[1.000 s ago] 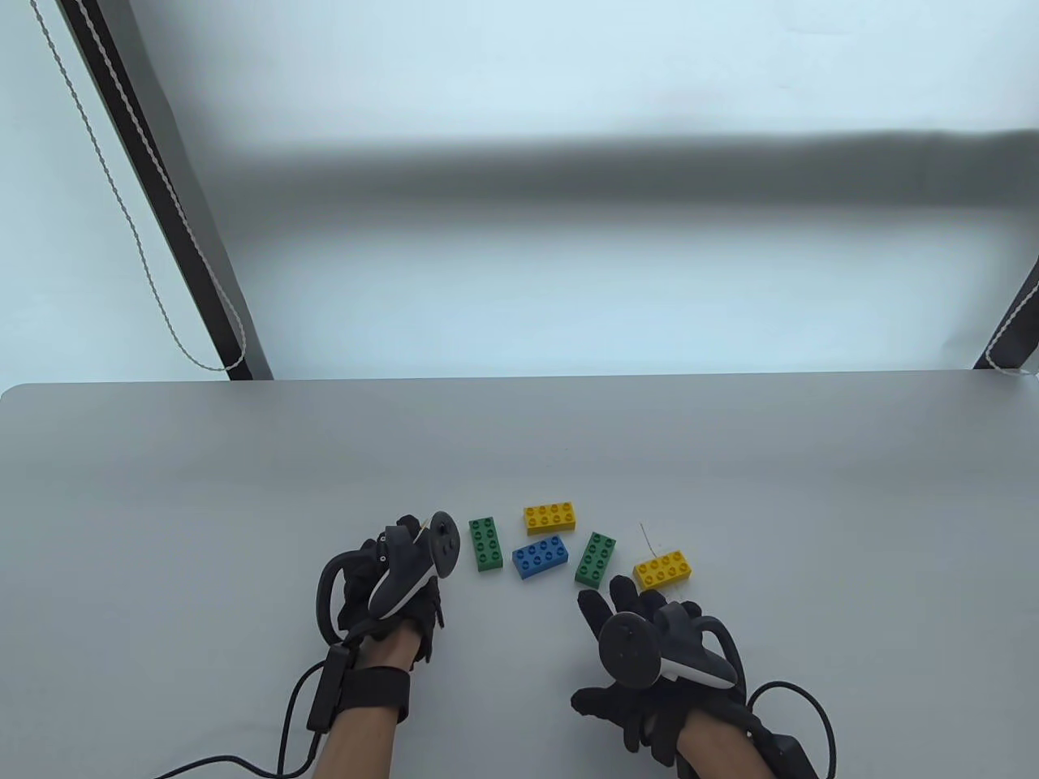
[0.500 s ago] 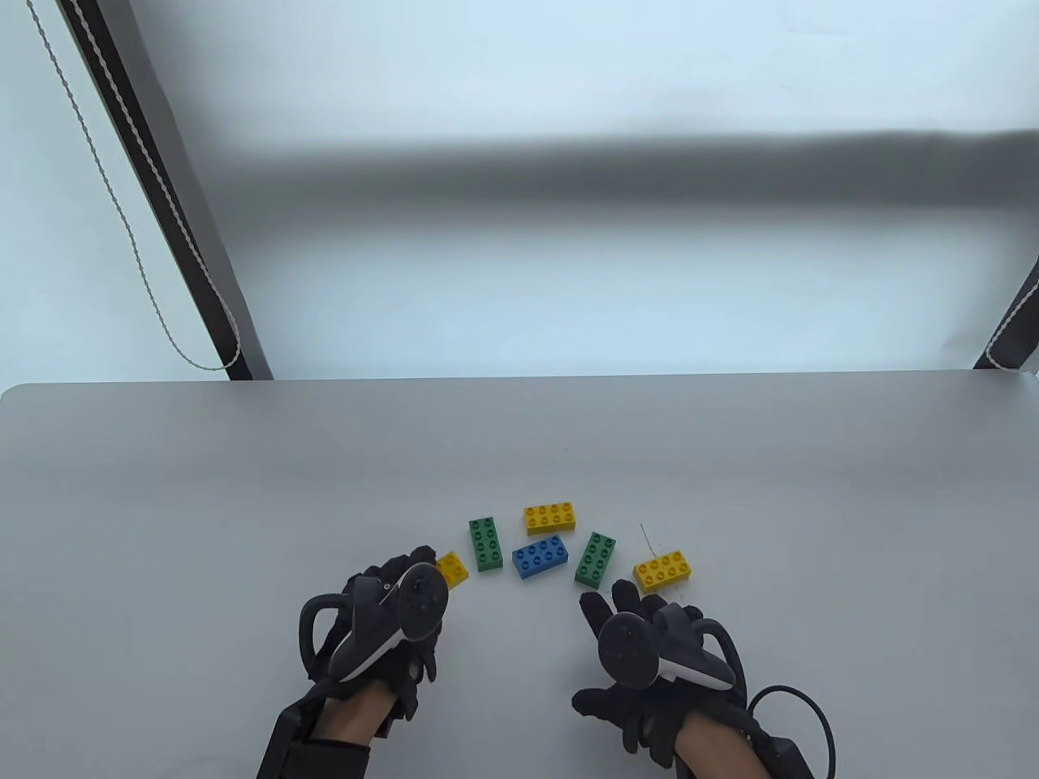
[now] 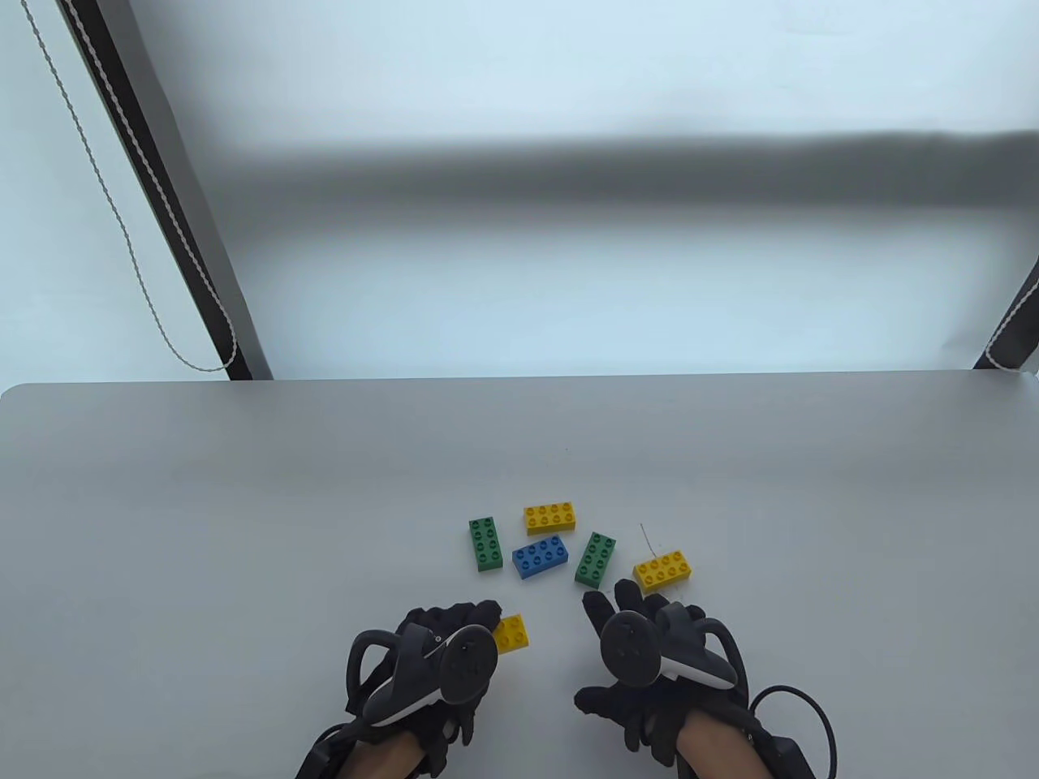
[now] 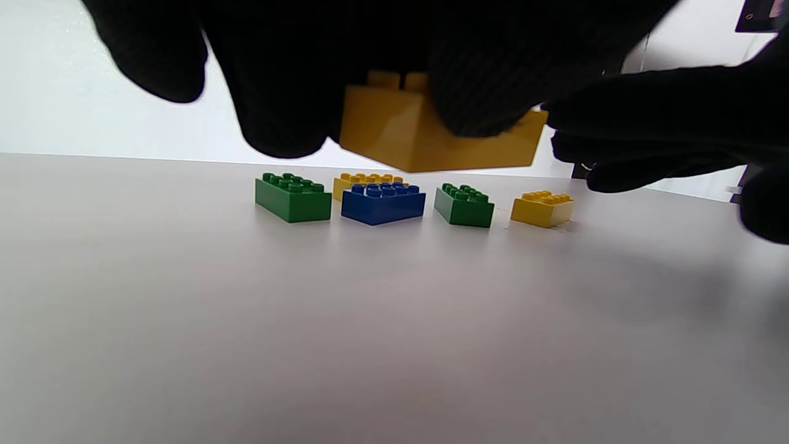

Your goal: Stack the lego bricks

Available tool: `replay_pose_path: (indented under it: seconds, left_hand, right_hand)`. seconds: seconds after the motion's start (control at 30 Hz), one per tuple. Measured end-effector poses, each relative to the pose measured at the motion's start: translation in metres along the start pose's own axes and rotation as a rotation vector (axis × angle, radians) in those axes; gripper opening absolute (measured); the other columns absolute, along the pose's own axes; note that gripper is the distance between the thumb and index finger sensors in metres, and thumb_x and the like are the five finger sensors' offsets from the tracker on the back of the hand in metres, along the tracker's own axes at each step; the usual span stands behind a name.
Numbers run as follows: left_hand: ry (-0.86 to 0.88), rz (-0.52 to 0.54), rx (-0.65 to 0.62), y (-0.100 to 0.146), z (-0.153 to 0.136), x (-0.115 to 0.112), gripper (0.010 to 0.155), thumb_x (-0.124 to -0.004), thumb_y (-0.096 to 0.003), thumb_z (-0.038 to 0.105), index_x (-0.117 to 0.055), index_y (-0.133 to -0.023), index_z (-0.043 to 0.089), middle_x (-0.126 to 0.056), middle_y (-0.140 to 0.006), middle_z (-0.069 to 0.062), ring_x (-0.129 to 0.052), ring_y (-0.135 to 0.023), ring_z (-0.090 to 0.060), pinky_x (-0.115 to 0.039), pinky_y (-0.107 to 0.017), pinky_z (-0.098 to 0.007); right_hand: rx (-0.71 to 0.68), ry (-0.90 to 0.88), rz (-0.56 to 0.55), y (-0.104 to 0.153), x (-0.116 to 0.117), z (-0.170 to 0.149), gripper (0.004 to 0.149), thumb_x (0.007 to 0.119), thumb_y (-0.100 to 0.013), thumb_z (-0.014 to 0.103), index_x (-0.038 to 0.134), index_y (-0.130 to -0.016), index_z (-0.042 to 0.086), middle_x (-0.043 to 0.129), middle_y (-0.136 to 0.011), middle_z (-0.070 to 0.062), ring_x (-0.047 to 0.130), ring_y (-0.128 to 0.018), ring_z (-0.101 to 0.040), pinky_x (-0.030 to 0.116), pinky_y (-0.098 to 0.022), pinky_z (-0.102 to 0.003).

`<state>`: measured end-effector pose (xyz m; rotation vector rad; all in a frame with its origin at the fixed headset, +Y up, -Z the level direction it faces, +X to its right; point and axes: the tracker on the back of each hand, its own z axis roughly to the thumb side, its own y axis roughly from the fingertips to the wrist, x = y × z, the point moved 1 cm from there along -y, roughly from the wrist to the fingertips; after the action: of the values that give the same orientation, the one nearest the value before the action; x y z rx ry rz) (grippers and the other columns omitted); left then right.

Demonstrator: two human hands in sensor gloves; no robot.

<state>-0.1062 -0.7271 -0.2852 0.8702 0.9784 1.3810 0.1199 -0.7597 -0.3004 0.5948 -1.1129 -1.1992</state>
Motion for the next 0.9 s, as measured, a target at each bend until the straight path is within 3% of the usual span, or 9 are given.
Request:
replay_pose_path:
  seconds: [0.27, 0.3, 0.9]
  left_hand:
    - [-0.015, -0.097, -0.083, -0.003, 0.013, -0.023, 0.056, -0.078, -0.0492, 0.052, -0.067, -0.096, 0.024, -0.083, -0.098, -0.005, -0.088, -0.085, -0.029, -0.070, -0.065, -0.059]
    - [-0.017, -0.104, -0.092, -0.003, 0.015, -0.025, 0.062, -0.086, -0.0388, 0.038, -0.067, -0.096, 0.024, -0.083, -0.098, -0.004, -0.088, -0.085, -0.029, -0.070, -0.065, -0.059]
    - [-0.046, -0.205, -0.117, -0.005, 0.026, -0.042, 0.062, -0.086, -0.0390, 0.036, -0.066, -0.097, 0.024, -0.081, -0.100, -0.005, -0.086, -0.086, -0.029, -0.069, -0.066, -0.059]
  right_hand:
    - [0.003, 0.003, 0.015, -0.002, 0.002, -0.001, 0.103, 0.074, -0.037, 0.065, 0.005, -0.099, 0.018, 0.013, -0.105, -0.031, 0.034, -0.093, -0.066, 0.028, -0.054, -0.087]
    - [0.003, 0.003, 0.016, -0.002, 0.002, -0.001, 0.103, 0.074, -0.037, 0.065, 0.005, -0.099, 0.018, 0.013, -0.105, -0.031, 0.034, -0.093, -0.066, 0.028, -0.054, -0.087]
    - [0.029, 0.001, 0.020, -0.004, 0.002, -0.006, 0.103, 0.075, -0.037, 0.063, 0.006, -0.099, 0.017, 0.014, -0.105, -0.031, 0.035, -0.094, -0.065, 0.028, -0.055, -0.086]
